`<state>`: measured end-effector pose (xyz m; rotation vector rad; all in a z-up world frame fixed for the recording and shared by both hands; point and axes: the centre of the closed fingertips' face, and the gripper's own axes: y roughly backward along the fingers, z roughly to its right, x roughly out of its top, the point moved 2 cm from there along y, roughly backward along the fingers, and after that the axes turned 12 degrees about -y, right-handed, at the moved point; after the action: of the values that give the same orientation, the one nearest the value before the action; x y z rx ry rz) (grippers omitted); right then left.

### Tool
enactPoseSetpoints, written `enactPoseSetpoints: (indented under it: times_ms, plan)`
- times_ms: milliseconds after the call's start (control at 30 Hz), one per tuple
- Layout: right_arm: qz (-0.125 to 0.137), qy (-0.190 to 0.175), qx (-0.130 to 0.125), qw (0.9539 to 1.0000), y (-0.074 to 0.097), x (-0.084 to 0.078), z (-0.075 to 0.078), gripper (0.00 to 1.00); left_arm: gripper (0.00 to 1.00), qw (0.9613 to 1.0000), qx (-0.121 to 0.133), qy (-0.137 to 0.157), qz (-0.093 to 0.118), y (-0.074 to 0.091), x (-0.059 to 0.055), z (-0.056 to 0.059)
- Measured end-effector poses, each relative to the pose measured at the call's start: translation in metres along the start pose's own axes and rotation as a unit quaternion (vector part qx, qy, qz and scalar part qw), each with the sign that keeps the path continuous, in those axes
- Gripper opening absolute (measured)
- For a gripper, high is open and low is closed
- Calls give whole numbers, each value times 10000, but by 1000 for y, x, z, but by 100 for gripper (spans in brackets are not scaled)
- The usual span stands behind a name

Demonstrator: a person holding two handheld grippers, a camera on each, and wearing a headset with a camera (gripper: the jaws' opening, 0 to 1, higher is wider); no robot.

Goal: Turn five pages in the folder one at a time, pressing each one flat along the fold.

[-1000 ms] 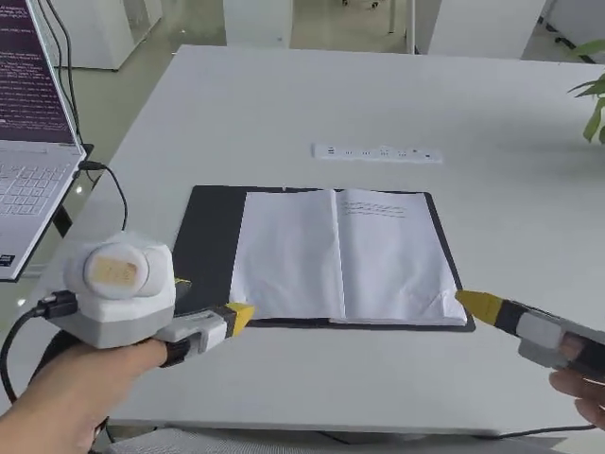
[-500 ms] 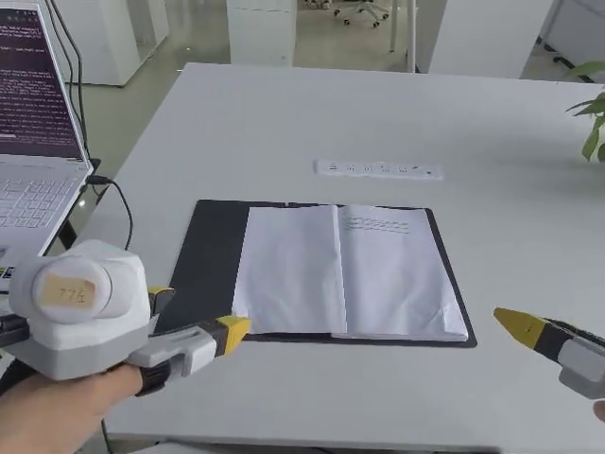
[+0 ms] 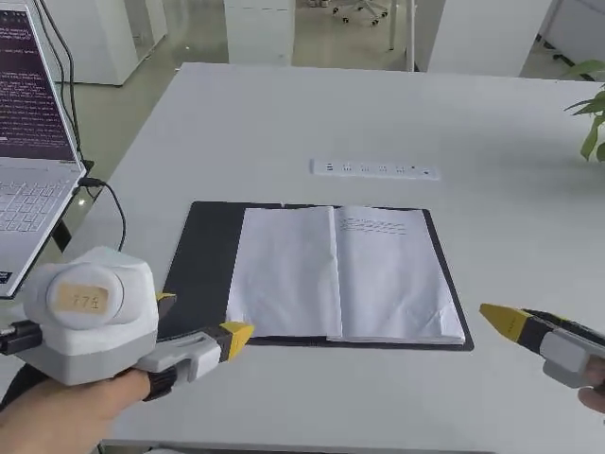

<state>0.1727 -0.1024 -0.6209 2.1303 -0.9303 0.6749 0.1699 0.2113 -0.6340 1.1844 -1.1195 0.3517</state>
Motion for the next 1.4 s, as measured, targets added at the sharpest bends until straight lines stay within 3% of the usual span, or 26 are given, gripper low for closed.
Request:
enactPoseSetpoints:
  times_ms: [233, 367, 567, 700, 967, 1267, 1400]
  plan:
    - [-63, 15, -17, 10000, -12, -4, 12, 43, 59, 9999, -97, -83, -50, -29, -5, 16]
    - [-63, -66, 0, 10000, -17, -7, 20, 42, 59, 9995, -256, -157, 57, -53, -5, 29]
    - [-24, -259, 3, 9997, -24, -12, 36, 42, 59, 9971, -577, -458, 208, -100, 1, 61]
    - [-48, -401, -35, 9992, -29, -16, 48, 41, 58, 9951, -747, -618, 180, -131, 5, 82]
    - [44, -468, -46, 9989, -37, -22, 64, 38, 57, 9906, -795, -1054, 354, -177, 15, 110]
    - [95, -596, -77, 9982, -52, -28, 84, 36, 63, 9898, -786, -1106, 439, -231, 18, 138]
    - [117, -599, -96, 9981, -57, -30, 90, 35, 62, 9883, -746, -1257, 436, -248, 16, 146]
